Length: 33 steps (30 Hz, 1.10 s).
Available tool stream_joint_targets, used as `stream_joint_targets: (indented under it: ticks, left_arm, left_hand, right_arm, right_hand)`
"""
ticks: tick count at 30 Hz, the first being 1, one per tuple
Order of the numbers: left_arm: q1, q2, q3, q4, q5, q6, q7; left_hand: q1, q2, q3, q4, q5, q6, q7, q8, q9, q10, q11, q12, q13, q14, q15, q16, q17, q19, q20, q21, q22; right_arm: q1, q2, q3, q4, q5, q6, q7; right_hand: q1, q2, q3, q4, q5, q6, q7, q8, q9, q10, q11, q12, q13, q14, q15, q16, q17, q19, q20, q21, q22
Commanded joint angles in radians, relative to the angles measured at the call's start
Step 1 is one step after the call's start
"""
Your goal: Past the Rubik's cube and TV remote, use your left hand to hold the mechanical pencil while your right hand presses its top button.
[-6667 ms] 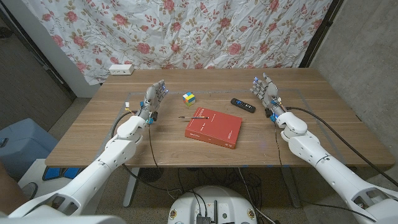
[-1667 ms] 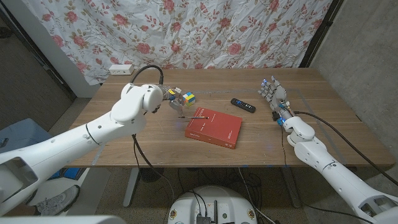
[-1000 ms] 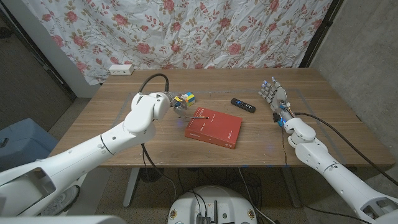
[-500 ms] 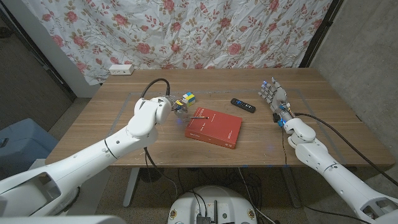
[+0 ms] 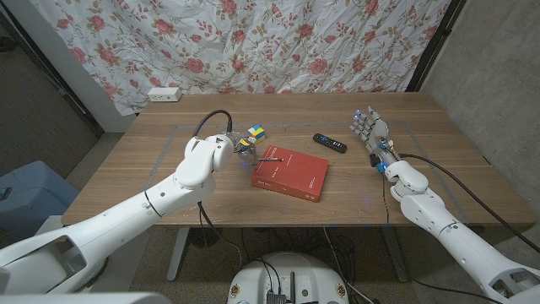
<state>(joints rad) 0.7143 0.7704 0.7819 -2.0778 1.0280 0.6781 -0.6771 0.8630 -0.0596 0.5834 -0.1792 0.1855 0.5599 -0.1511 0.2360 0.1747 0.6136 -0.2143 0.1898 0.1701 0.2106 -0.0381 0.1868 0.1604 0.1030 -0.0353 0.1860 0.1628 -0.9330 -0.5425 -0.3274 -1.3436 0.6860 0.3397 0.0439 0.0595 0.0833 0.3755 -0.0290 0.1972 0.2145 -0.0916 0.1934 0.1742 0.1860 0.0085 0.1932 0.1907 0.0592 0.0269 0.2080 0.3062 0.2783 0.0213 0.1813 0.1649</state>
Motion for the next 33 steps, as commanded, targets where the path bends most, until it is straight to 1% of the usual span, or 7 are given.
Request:
stream_joint_targets:
  ticks: [1,7,10,17,22,32,33]
  left_arm:
    - [0.010,-0.005,0.009,0.001,0.034,0.013,0.027]
    - [0.019,-0.010,0.004,0.001,0.041,0.016,0.040]
    - [0.021,-0.008,0.001,0.001,0.035,0.003,0.048]
    - [0.034,-0.005,-0.008,0.006,0.027,-0.015,0.094]
    - [0.036,-0.011,-0.011,0.012,0.022,-0.013,0.101]
    - [0.042,-0.012,-0.010,0.015,0.021,-0.019,0.131]
    - [0.043,-0.018,-0.008,0.016,0.029,-0.006,0.129]
  left_hand:
    - [0.020,0.001,-0.012,0.001,0.006,0.023,0.004,-0.002,0.003,0.035,-0.001,0.009,0.002,0.028,-0.130,0.007,0.004,0.027,-0.025,0.011,0.003]
    - [0.039,0.002,-0.030,0.002,0.006,0.053,0.024,-0.007,0.003,0.101,0.002,0.014,0.002,0.068,-0.139,0.007,0.004,0.052,-0.025,0.011,0.004]
    - [0.045,0.003,-0.033,0.002,0.006,0.065,0.027,-0.006,0.003,0.108,-0.001,0.012,0.001,0.079,-0.143,0.007,0.004,0.062,-0.026,0.012,0.004]
    - [0.076,0.007,-0.049,0.001,0.007,0.150,0.016,0.006,0.004,0.155,-0.004,0.006,0.001,0.113,-0.154,0.003,0.003,0.088,-0.030,0.010,0.004]
    - [0.090,0.010,-0.056,0.001,0.007,0.185,0.006,0.010,0.004,0.177,-0.004,0.005,0.001,0.124,-0.156,0.001,0.004,0.103,-0.030,0.011,0.004]
    - [0.118,0.024,-0.070,0.003,0.005,0.274,0.009,0.020,0.005,0.226,-0.005,0.005,0.002,0.145,-0.166,-0.002,0.005,0.138,-0.045,0.013,0.004]
    - [0.120,0.025,-0.072,0.004,0.005,0.284,0.009,0.021,0.005,0.233,-0.005,0.005,0.002,0.148,-0.167,-0.002,0.005,0.142,-0.046,0.013,0.004]
  right_arm:
    - [0.005,0.007,-0.006,0.012,-0.001,-0.002,0.003]
    - [0.008,0.007,-0.009,0.015,-0.005,-0.007,0.000]
    - [0.009,0.010,-0.010,0.017,-0.006,-0.005,-0.002]
    - [0.012,0.013,-0.012,0.021,-0.010,-0.003,-0.007]
    - [0.010,0.016,-0.012,0.021,-0.010,-0.004,-0.012]
    - [0.004,0.016,-0.010,0.016,-0.011,-0.002,-0.020]
    - [0.004,0.016,-0.010,0.016,-0.011,-0.001,-0.020]
  right_hand:
    - [-0.004,0.024,0.001,-0.008,0.000,0.012,-0.007,0.005,0.003,0.006,-0.007,0.007,0.003,0.000,-0.009,0.006,-0.001,0.005,0.001,0.007,0.002]
    - [-0.002,0.026,0.002,-0.010,0.001,0.029,-0.022,0.008,0.003,0.010,-0.011,0.008,0.003,0.001,-0.013,0.007,-0.003,0.008,0.001,0.008,0.002]
    - [-0.001,0.026,0.003,-0.010,0.001,0.033,-0.025,0.009,0.003,0.010,-0.011,0.008,0.003,0.002,-0.013,0.008,-0.004,0.009,0.001,0.008,0.002]
    - [0.000,0.027,0.003,-0.012,0.001,0.042,-0.031,0.010,0.003,0.012,-0.011,0.008,0.003,0.004,-0.016,0.009,-0.005,0.012,0.002,0.009,0.002]
    - [0.000,0.028,0.003,-0.012,0.002,0.045,-0.032,0.009,0.003,0.013,-0.011,0.008,0.003,0.007,-0.018,0.010,-0.006,0.013,0.001,0.009,0.002]
    - [0.000,0.030,0.003,-0.013,0.002,0.052,-0.024,0.009,0.003,0.022,-0.012,0.011,0.003,0.010,-0.019,0.012,-0.007,0.015,0.001,0.009,0.002]
    - [0.000,0.030,0.003,-0.013,0.002,0.052,-0.024,0.009,0.003,0.022,-0.012,0.011,0.003,0.010,-0.020,0.012,-0.007,0.016,0.000,0.009,0.002]
